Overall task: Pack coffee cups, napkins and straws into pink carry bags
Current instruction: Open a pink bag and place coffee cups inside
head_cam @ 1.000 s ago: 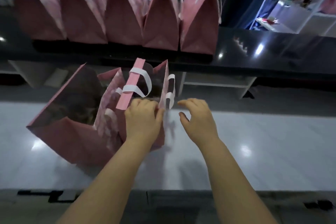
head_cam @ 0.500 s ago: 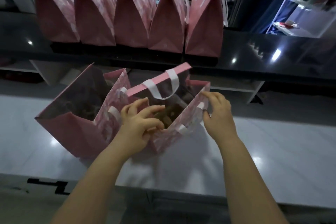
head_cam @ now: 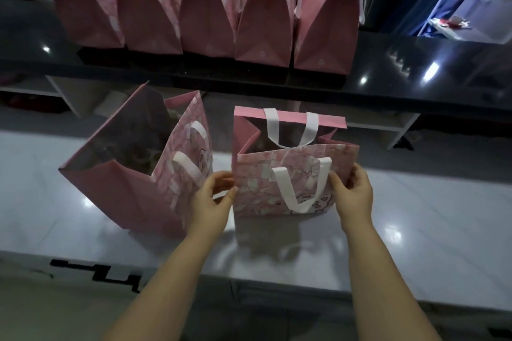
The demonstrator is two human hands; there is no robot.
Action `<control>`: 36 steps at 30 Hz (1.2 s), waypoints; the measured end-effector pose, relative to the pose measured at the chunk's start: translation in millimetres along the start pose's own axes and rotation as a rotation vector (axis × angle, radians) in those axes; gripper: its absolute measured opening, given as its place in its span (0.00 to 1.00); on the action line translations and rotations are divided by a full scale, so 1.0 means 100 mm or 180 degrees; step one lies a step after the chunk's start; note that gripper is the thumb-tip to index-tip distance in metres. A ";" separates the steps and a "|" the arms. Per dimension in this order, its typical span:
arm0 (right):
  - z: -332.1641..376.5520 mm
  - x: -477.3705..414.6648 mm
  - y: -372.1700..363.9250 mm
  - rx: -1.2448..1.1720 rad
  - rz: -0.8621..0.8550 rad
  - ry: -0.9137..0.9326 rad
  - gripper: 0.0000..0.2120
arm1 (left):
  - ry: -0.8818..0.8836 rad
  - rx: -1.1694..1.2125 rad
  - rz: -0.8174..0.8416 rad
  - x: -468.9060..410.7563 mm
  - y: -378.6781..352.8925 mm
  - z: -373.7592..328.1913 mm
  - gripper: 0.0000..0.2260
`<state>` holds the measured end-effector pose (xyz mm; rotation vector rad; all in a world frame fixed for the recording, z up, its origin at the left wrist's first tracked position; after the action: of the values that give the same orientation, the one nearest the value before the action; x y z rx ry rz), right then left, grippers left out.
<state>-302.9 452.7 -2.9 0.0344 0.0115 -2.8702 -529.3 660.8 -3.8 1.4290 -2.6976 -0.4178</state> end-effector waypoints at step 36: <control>-0.31 2.00 2.73 -0.0581 -0.3631 -0.0194 0.07 | 0.0349 0.0373 0.2254 1.04 -2.68 -0.31 0.08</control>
<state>-421.9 136.1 -39.9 -0.1431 0.4030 -3.9850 -367.7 425.8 -52.7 0.4127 -2.9189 -0.1221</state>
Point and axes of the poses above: each hand's wrist, its own x-axis away from the middle knuckle, its own y-axis out of the back of the hand, z = x × y, the point moved 6 cm from there along -x, towards the middle knuckle, and after that the axes turned 6 degrees about -x, right-handed, at the moved point
